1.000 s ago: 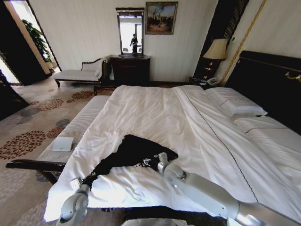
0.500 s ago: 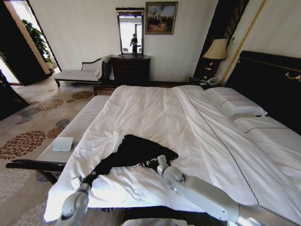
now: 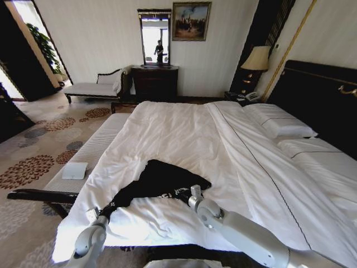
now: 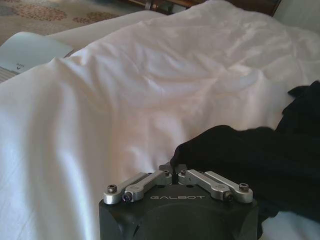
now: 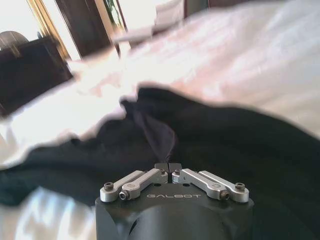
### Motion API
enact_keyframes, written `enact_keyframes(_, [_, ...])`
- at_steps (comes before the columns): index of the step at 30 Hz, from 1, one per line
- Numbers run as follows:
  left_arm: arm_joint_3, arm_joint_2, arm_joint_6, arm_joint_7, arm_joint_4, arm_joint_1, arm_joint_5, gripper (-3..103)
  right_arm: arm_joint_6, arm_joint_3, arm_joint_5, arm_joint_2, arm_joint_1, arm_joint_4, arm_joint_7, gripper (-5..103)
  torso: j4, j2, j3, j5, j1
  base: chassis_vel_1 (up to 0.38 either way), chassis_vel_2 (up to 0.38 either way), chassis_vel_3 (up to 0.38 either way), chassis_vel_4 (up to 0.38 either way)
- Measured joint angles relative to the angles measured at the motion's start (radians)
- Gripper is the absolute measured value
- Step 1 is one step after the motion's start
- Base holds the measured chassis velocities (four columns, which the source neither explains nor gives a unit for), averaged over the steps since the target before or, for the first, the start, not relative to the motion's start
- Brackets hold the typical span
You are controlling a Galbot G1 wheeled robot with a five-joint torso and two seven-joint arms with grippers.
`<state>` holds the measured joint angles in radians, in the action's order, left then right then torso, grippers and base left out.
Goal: Fold the clothes on the bed.
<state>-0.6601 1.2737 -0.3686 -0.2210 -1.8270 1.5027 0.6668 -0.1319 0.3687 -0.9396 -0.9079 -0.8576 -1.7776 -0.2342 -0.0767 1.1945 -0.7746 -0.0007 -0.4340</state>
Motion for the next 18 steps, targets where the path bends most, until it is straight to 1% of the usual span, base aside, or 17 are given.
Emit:
enact_keyframes(1, [0.0, 0.0, 0.0, 0.0, 0.0, 0.0, 0.0, 0, 0.0, 0.0, 0.0, 0.0, 0.0, 0.0, 0.0, 0, 0.0, 0.0, 0.0, 0.0, 0.0, 0.0, 0.0, 0.0, 0.0])
enact_keyframes(3, [0.01, -0.017, 0.029, 0.007, -0.026, -0.017, 0.04, 0, 0.108, -0.079, 0.015, -0.001, -0.03, -0.007, 0.094, 0, 0.0001, 0.0, 0.0, 0.0, 0.0, 0.0, 0.0, 0.0, 0.0])
enact_keyframes(5, [0.023, -0.035, 0.05, 0.017, -0.057, -0.046, 0.09, 0, 0.189, -0.162, 0.005, 0.007, -0.059, -0.024, 0.186, 0, 0.0, 0.0, 0.0, 0.0002, 0.0, 0.0, 0.0, 0.0, 0.0])
enact_keyframes(6, [0.023, -0.035, 0.05, 0.017, -0.057, -0.046, 0.09, 0, 0.189, -0.162, 0.005, 0.007, -0.059, -0.024, 0.186, 0, 0.0, 0.0, 0.0, 0.0002, 0.0, 0.0, 0.0, 0.0, 0.0])
enact_keyframes(7, [0.031, -0.043, 0.057, 0.02, -0.07, -0.064, 0.111, 0, 0.226, -0.21, -0.008, 0.016, -0.077, -0.036, 0.233, 0, -0.0001, 0.0, 0.0, -0.0001, 0.0, 0.0, 0.0, 0.0, 0.0])
enact_keyframes(8, [0.038, -0.048, 0.063, 0.022, -0.079, -0.079, 0.126, 0, 0.248, -0.241, -0.017, 0.021, -0.09, -0.043, 0.264, 0, -0.0002, 0.0, 0.0, -0.0001, 0.0, 0.0, 0.0, 0.0, 0.0])
enact_keyframes(9, [0.049, -0.056, 0.072, 0.026, -0.091, -0.106, 0.152, 0, 0.278, -0.298, -0.027, 0.029, -0.119, -0.056, 0.309, 0, -0.0003, 0.0, 0.0, 0.0001, 0.0, 0.0, 0.0, 0.0, 0.0])
enact_keyframes(10, [0.049, -0.056, 0.072, 0.026, -0.091, -0.106, 0.152, 0, 0.278, -0.298, -0.027, 0.029, -0.119, -0.056, 0.309, 0, -0.0003, 0.0, 0.0, 0.0001, 0.0, 0.0, 0.0, 0.0, 0.0])
enact_keyframes(14, [0.077, -0.077, 0.093, 0.032, -0.106, -0.196, 0.222, 0, 0.314, -0.466, -0.04, 0.04, -0.221, -0.107, 0.39, 0, -0.0002, 0.0, 0.0, 0.0001, 0.0, 0.0, 0.0, 0.0, 0.0])
enact_keyframes(15, [0.077, -0.077, 0.093, 0.032, -0.106, -0.196, 0.222, 0, 0.314, -0.466, -0.04, 0.04, -0.221, -0.107, 0.39, 0, -0.0002, 0.0, 0.0, 0.0001, 0.0, 0.0, 0.0, 0.0, 0.0])
enact_keyframes(18, [0.105, -0.097, 0.101, 0.026, -0.118, -0.289, 0.286, 0, 0.346, -0.576, -0.052, 0.045, -0.299, -0.165, 0.423, 0, -0.0003, 0.0, 0.0, 0.0001, 0.0, 0.0, 0.0, 0.0, 0.0])
